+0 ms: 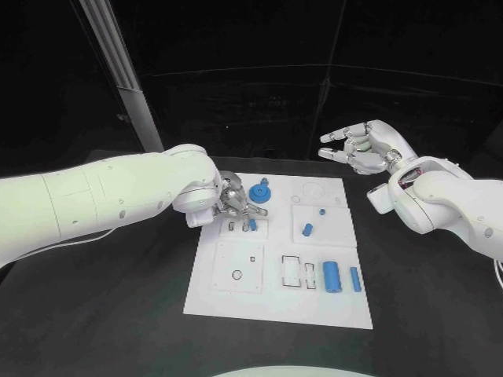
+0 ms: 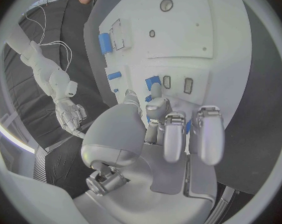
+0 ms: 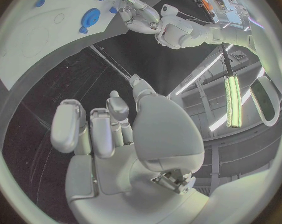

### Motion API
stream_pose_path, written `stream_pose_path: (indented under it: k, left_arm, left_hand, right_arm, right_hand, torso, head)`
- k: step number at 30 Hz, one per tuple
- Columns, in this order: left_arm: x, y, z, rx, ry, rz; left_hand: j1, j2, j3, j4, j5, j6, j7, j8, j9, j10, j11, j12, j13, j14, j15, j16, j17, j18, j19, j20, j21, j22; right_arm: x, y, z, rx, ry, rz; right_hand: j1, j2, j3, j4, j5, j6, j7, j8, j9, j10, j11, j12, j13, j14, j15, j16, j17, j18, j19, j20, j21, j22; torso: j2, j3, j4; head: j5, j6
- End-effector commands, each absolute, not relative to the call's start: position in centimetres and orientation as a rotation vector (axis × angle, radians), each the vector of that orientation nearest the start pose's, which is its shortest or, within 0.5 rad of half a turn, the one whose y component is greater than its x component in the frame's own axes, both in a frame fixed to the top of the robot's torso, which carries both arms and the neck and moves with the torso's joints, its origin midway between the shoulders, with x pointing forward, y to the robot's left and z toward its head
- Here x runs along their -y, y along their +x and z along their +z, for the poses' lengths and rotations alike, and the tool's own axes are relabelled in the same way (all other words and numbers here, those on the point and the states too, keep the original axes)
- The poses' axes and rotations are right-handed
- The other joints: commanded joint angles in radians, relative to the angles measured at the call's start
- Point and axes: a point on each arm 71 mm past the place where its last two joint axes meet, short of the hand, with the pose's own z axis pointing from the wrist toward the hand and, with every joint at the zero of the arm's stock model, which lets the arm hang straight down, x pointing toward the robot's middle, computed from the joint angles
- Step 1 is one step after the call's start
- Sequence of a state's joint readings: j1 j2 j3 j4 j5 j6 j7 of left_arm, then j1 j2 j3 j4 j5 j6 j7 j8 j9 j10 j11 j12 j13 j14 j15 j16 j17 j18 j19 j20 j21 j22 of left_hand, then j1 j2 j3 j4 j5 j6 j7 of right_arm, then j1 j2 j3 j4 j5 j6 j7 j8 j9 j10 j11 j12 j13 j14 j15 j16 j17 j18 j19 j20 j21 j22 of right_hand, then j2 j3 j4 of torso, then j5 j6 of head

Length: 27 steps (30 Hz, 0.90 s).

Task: Assemble the parts on the task board

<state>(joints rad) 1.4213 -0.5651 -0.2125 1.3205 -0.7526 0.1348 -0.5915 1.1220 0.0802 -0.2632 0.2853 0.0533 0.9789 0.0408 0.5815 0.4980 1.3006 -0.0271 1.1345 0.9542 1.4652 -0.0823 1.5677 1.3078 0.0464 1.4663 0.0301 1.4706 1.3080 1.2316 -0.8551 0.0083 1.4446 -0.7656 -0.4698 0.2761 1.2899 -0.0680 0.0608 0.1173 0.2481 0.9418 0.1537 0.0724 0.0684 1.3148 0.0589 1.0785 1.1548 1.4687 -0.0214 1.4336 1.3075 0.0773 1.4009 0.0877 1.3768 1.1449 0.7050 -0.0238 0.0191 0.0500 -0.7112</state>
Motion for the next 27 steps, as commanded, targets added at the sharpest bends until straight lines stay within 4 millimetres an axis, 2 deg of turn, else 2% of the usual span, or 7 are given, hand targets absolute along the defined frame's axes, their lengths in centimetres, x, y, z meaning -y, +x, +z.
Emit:
stream_pose_path:
  k: [1, 10, 16, 27]
  left_arm:
    - [-14.1, 51.9, -19.2, -2.448, -0.236, -0.388]
    - [-13.8, 51.9, -19.2, -2.458, -0.222, -0.369]
    - [-13.6, 52.1, -19.2, -2.450, -0.229, -0.362]
    - [-13.0, 52.2, -19.2, -2.452, -0.199, -0.341]
  left_hand:
    - [-0.004, 0.005, -0.005, -0.001, -0.002, -0.006, -0.002, 0.007, 0.005, 0.004, -0.004, 0.006, -0.001, 0.106, -0.008, 0.003, 0.263, -0.010, 0.041, -0.010, 0.005, 0.078]
    - [0.007, 0.013, 0.001, -0.004, -0.002, -0.010, -0.004, 0.019, 0.018, 0.005, -0.006, 0.006, -0.006, 0.106, -0.009, 0.003, 0.263, -0.010, 0.042, -0.012, 0.006, 0.081]
    - [0.018, 0.023, 0.010, -0.006, -0.001, -0.017, -0.004, 0.027, 0.029, 0.004, -0.007, 0.005, -0.011, 0.106, -0.010, 0.003, 0.263, -0.010, 0.042, -0.013, 0.007, 0.083]
    - [0.059, 0.016, 0.049, -0.025, -0.001, -0.034, -0.005, 0.044, 0.056, 0.003, -0.008, 0.005, -0.019, 0.106, -0.011, 0.003, 0.263, -0.011, 0.042, -0.014, 0.007, 0.086]
  right_arm:
    - [23.4, 51.2, -13.8, -1.385, 0.390, 1.097]
    - [23.3, 51.3, -13.9, -1.389, 0.391, 1.096]
    - [23.3, 51.3, -13.9, -1.399, 0.387, 1.098]
    - [23.3, 51.2, -14.0, -1.415, 0.369, 1.093]
  right_hand:
    - [-0.007, 0.005, -0.006, 0.000, 0.007, -0.002, -0.003, 0.006, 0.001, -0.009, 0.001, -0.003, -0.001, 0.048, 0.003, -0.006, 0.024, 0.004, -0.005, -0.001, -0.007, -0.002]
    - [-0.006, 0.006, -0.007, 0.000, 0.013, -0.002, -0.004, 0.006, 0.001, -0.008, 0.001, -0.002, -0.001, 0.048, 0.003, -0.007, 0.024, 0.004, -0.005, -0.001, -0.007, -0.002]
    - [-0.004, 0.007, -0.008, -0.002, 0.017, -0.002, -0.004, 0.006, 0.001, -0.009, 0.001, -0.003, -0.001, 0.048, 0.003, -0.008, 0.023, 0.004, -0.005, -0.002, -0.008, -0.003]
    - [0.001, 0.008, -0.007, -0.005, 0.021, -0.003, -0.004, 0.006, 0.001, -0.010, 0.000, -0.005, -0.003, 0.048, 0.002, -0.009, 0.021, 0.005, -0.006, -0.002, -0.010, -0.005]
  torso:
    - [0.000, -0.0010, 0.0001]
    - [0.000, -0.0008, -0.0006]
    - [-0.001, -0.0002, 0.0012]
    - [0.000, -0.0011, 0.0005]
  head:
    - [0.000, -0.003]
    - [-0.001, -0.008]
    - [-0.002, -0.011]
    - [-0.002, -0.013]
